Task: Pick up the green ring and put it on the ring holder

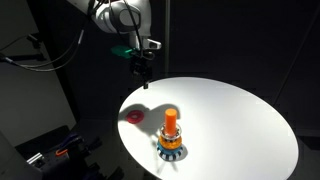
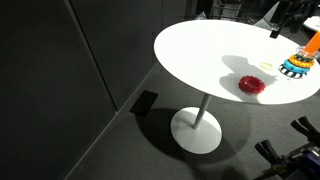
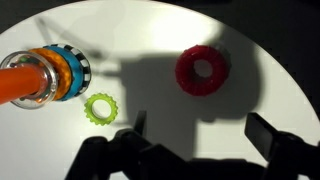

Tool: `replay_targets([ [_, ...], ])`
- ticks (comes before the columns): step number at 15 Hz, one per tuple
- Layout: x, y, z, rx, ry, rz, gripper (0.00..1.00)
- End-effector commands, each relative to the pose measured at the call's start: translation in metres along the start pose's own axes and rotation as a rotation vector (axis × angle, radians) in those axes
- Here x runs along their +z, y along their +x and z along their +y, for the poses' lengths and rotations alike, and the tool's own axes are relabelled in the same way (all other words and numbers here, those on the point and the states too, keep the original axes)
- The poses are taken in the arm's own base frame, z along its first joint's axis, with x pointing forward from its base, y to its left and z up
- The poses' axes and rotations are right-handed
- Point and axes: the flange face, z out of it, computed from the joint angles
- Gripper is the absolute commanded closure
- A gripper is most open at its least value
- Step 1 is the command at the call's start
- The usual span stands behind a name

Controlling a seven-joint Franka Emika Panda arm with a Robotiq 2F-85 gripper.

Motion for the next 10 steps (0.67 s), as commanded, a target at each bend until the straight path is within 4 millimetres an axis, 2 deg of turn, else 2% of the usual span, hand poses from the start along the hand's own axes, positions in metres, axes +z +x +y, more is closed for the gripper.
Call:
replay_targets([
  [1,-0.001,0.0,0.0,0.001,0.0,-0.001,0.0],
  [5,-0.001,0.0,0.0,0.003,0.0,-0.002,0.0],
  [10,0.018,0.0,0.009,0.037,-0.005,-0.021,0.0],
])
